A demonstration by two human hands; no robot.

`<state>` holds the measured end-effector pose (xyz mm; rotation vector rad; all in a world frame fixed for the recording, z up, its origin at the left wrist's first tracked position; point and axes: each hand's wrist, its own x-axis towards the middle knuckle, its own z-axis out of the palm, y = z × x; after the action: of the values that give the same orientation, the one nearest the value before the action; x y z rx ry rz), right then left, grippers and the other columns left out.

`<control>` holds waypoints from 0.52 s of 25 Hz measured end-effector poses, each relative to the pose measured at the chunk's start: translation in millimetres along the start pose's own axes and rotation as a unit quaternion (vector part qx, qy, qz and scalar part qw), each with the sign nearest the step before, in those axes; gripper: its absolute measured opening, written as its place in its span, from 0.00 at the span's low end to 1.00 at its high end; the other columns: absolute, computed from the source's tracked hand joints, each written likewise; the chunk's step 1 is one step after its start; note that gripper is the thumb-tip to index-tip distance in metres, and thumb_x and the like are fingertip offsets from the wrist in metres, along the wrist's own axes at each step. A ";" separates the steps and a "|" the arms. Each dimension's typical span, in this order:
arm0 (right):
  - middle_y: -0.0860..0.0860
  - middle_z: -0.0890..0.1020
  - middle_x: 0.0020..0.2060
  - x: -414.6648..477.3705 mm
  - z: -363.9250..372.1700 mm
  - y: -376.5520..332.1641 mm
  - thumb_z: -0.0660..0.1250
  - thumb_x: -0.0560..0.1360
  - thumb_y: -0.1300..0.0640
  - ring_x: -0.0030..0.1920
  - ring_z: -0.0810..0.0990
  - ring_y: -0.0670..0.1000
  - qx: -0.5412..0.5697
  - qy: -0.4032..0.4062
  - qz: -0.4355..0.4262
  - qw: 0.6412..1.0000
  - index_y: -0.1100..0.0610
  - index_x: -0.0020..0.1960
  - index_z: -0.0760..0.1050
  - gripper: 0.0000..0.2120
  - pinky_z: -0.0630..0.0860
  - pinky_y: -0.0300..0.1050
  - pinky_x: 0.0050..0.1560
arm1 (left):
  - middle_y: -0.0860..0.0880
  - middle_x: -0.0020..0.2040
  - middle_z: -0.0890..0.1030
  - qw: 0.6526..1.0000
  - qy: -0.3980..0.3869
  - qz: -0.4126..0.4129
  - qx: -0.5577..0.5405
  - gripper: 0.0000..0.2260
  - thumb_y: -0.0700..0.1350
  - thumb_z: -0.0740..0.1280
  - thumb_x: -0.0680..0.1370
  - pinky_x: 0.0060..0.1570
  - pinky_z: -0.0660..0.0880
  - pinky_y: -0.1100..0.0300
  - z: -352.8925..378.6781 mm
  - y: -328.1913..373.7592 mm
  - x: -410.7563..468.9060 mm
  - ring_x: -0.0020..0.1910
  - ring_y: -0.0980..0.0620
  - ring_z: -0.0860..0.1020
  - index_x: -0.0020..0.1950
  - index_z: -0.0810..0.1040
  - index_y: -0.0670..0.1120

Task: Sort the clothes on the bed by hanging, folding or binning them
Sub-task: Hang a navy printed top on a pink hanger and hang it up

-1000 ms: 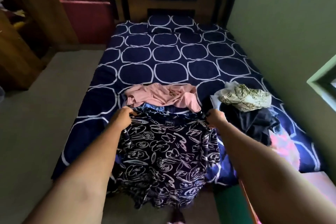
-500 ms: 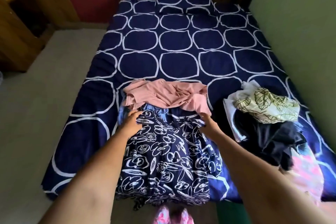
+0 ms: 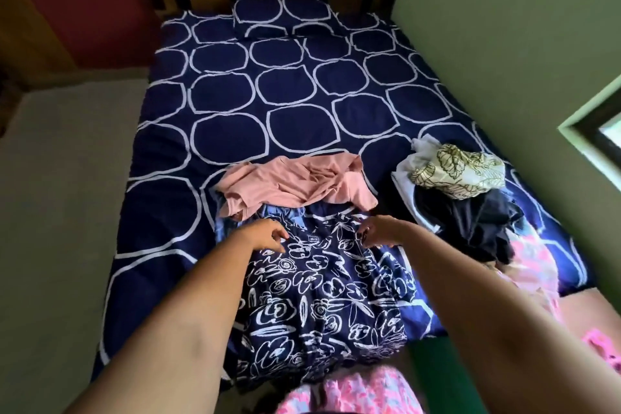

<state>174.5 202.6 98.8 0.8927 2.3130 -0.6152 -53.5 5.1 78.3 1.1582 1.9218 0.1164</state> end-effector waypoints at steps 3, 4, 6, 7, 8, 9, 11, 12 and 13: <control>0.56 0.80 0.58 -21.1 20.4 -5.2 0.69 0.73 0.56 0.58 0.78 0.55 -0.025 0.034 0.034 0.999 0.55 0.67 0.73 0.22 0.72 0.41 0.56 | 0.50 0.57 0.80 0.999 0.011 0.030 -0.011 0.18 0.46 0.74 0.72 0.52 0.71 0.63 -0.3 3.0 2.6 0.52 0.54 0.76 0.61 0.77 0.51; 0.56 0.80 0.57 -29.3 32.5 -4.4 0.69 0.73 0.56 0.56 0.79 0.54 0.010 0.038 0.046 0.998 0.55 0.66 0.73 0.21 0.73 0.42 0.55 | 0.49 0.58 0.80 0.999 0.007 0.039 -0.008 0.17 0.46 0.75 0.72 0.55 0.72 0.62 3.1 6.3 3.7 0.53 0.53 0.77 0.59 0.78 0.53; 0.57 0.80 0.56 -49.2 57.8 1.6 0.69 0.74 0.58 0.51 0.80 0.52 0.136 0.032 0.075 0.987 0.54 0.66 0.73 0.21 0.77 0.47 0.53 | 0.48 0.60 0.80 0.998 -0.022 0.059 0.022 0.17 0.47 0.75 0.72 0.57 0.70 0.62 14.3 17.3 5.5 0.55 0.52 0.77 0.59 0.78 0.51; 0.57 0.80 0.56 -62.9 69.2 6.0 0.69 0.74 0.58 0.50 0.79 0.52 0.188 0.022 0.091 0.978 0.54 0.67 0.72 0.21 0.79 0.49 0.52 | 0.49 0.61 0.78 0.995 -0.040 0.077 0.050 0.18 0.47 0.74 0.73 0.56 0.69 0.64 20.9 26.1 5.6 0.56 0.51 0.76 0.62 0.78 0.50; 0.58 0.80 0.56 -77.8 79.6 10.4 0.68 0.75 0.59 0.49 0.79 0.52 0.220 0.013 0.106 0.970 0.53 0.67 0.72 0.21 0.80 0.50 0.49 | 0.49 0.61 0.77 0.991 -0.055 0.095 0.073 0.19 0.47 0.74 0.73 0.55 0.68 0.65 27.7 36.3 3.5 0.58 0.51 0.75 0.63 0.77 0.49; 0.57 0.80 0.57 -91.7 89.2 15.2 0.68 0.76 0.59 0.48 0.79 0.52 0.237 0.008 0.125 0.963 0.52 0.67 0.72 0.20 0.79 0.49 0.45 | 0.49 0.60 0.77 0.988 -0.067 0.110 0.082 0.20 0.47 0.73 0.74 0.54 0.67 0.66 34.9 46.7 -0.1 0.59 0.50 0.75 0.65 0.76 0.48; 0.56 0.80 0.56 -116.2 106.2 24.1 0.68 0.76 0.58 0.47 0.78 0.51 0.252 0.012 0.154 0.955 0.51 0.67 0.72 0.20 0.79 0.47 0.43 | 0.47 0.59 0.78 0.984 -0.086 0.129 0.089 0.20 0.45 0.73 0.74 0.53 0.68 0.67 48.8 63.7 -5.1 0.58 0.50 0.76 0.65 0.76 0.47; 0.56 0.81 0.54 -126.0 113.6 27.6 0.68 0.75 0.58 0.46 0.78 0.51 0.261 0.016 0.161 0.952 0.51 0.67 0.72 0.21 0.79 0.48 0.45 | 0.47 0.58 0.79 0.982 -0.095 0.133 0.095 0.20 0.44 0.73 0.74 0.52 0.69 0.67 55.2 70.3 -6.5 0.55 0.51 0.77 0.65 0.76 0.47; 0.55 0.81 0.52 -137.7 121.5 31.0 0.68 0.75 0.58 0.46 0.79 0.51 0.273 0.023 0.169 0.947 0.52 0.67 0.72 0.21 0.79 0.50 0.49 | 0.47 0.56 0.79 0.979 -0.108 0.137 0.100 0.19 0.43 0.72 0.74 0.49 0.70 0.67 62.9 77.2 -7.4 0.52 0.52 0.76 0.65 0.76 0.46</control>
<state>322.6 89.8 94.4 1.5290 1.9781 -1.1119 44.9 22.2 80.5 1.5039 1.6023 -0.0555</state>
